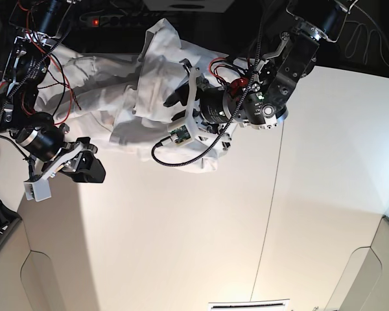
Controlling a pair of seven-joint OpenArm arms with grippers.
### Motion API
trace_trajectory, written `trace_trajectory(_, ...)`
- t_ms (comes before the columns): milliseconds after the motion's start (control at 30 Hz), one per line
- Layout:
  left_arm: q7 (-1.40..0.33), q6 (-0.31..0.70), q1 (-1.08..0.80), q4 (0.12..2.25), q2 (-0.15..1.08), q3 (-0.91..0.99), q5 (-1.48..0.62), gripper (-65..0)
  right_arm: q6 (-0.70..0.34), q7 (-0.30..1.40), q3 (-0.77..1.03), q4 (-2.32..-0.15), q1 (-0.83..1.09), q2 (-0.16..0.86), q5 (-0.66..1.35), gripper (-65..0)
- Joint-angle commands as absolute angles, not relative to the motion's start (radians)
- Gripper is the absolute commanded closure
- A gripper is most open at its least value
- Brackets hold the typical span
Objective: Layout the t-shirt on the table in an organized manner, then fold the t-shirt properly
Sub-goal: 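Lift the strip end with the left gripper and fold it toward the other end, then lower the folded end onto the shirt and press it with both grippers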
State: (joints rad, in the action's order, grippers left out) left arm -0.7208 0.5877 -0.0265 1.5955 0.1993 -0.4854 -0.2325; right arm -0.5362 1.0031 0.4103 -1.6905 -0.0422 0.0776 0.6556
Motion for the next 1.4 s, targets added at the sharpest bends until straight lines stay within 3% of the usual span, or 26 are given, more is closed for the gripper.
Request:
trace_trajectory(0,-0.699,0.559,0.005,1.582,0.196,-0.483,-0.237,-26.0,-0.547,0.979,0.412,-1.709,-0.058,0.086,0.673,-21.0)
trace_trajectory(267,-0.699,0.467,0.056,1.476,0.197,-0.483,-0.178,-26.0,-0.547,0.961,0.412,-1.709,-0.060,0.101,0.672,-21.0)
trace_trajectory(433,-0.699,0.407,0.056,1.476,0.197,-0.483,-0.143,-26.0,-0.542,0.957,0.429,-1.709,-0.067,0.159,0.554,-23.3)
trace_trajectory(567,-0.699,0.403,0.056,1.476,0.196,-0.483,-0.126,-26.0,-0.519,0.940,0.499,-1.709,-0.066,0.192,0.496,-33.5)
trace_trajectory(1000,-0.698,0.404,0.056,1.476,0.196,-0.483,-0.126,-26.0,-0.524,0.937,0.685,-1.671,-0.024,0.286,0.557,-33.5)
trace_trajectory(1200,-0.688,0.404,0.056,1.476,0.196,-0.483,-0.126,-26.0,-0.554,0.939,0.733,-1.527,-0.024,0.366,0.621,-33.5)
trace_trajectory(1367,-0.676,0.404,0.059,1.476,0.196,-0.483,-0.126,-26.0,-0.583,1.000,0.733,-1.308,-0.024,0.374,0.770,-33.5)
